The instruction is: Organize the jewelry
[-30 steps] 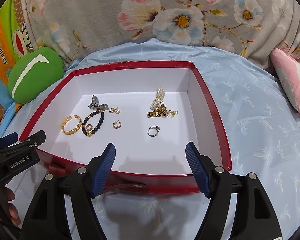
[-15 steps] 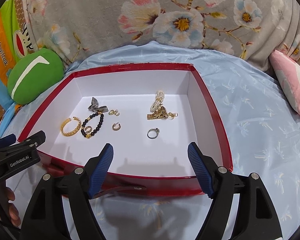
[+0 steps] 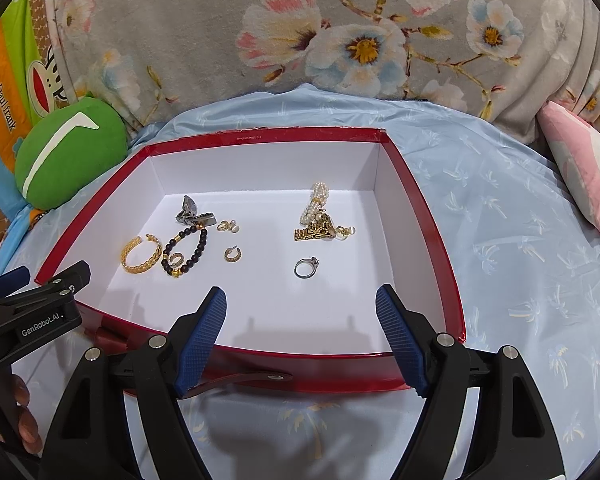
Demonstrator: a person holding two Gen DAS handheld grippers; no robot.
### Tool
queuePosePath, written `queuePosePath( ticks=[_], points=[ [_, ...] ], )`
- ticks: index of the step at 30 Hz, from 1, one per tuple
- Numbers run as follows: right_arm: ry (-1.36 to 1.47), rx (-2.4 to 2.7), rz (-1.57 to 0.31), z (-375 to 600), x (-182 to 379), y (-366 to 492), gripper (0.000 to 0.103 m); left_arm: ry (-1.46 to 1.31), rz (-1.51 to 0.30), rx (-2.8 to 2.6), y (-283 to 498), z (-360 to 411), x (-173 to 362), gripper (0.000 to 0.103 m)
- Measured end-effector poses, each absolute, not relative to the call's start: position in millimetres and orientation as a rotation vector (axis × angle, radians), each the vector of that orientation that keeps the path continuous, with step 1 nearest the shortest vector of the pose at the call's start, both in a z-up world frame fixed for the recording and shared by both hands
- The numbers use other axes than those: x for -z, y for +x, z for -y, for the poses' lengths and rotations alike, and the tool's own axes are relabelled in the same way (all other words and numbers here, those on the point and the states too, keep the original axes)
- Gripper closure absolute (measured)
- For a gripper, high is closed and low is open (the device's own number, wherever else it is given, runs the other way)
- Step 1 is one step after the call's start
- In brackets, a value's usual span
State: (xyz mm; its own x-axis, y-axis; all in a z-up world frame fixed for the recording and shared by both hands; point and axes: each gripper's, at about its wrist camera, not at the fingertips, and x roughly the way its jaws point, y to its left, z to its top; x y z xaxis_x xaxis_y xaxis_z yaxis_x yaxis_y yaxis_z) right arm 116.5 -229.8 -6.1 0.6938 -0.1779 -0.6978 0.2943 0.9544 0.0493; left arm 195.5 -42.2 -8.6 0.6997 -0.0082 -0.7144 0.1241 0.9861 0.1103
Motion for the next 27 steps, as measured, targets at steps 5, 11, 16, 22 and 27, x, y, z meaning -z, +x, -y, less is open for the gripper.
queuePosePath(
  ticks=[5, 11, 16, 22, 27],
  points=[
    [0.162, 0.264, -0.76, 229.8, 6.3, 116.3, 0.028, 0.155, -0.798, 0.079, 196.6, 42.4, 9.2, 0.008],
    [0.162, 0.265, -0.76, 229.1, 6.7, 116.0, 0.028, 0.16, -0.791, 0.077, 196.2, 42.5, 9.4, 0.008],
    [0.162, 0.266, -0.758, 228.8, 7.0, 115.9, 0.028, 0.163, -0.79, 0.072, 195.5, 43.8, 9.3, 0.008],
    [0.161, 0.266, -0.758, 228.8, 6.5, 116.2, 0.028, 0.156, -0.793, 0.073, 195.7, 42.8, 9.3, 0.008],
    [0.161, 0.266, -0.758, 229.0, 6.6, 116.0, 0.028, 0.148, -0.795, 0.068, 196.1, 41.1, 9.5, 0.008]
  ],
)
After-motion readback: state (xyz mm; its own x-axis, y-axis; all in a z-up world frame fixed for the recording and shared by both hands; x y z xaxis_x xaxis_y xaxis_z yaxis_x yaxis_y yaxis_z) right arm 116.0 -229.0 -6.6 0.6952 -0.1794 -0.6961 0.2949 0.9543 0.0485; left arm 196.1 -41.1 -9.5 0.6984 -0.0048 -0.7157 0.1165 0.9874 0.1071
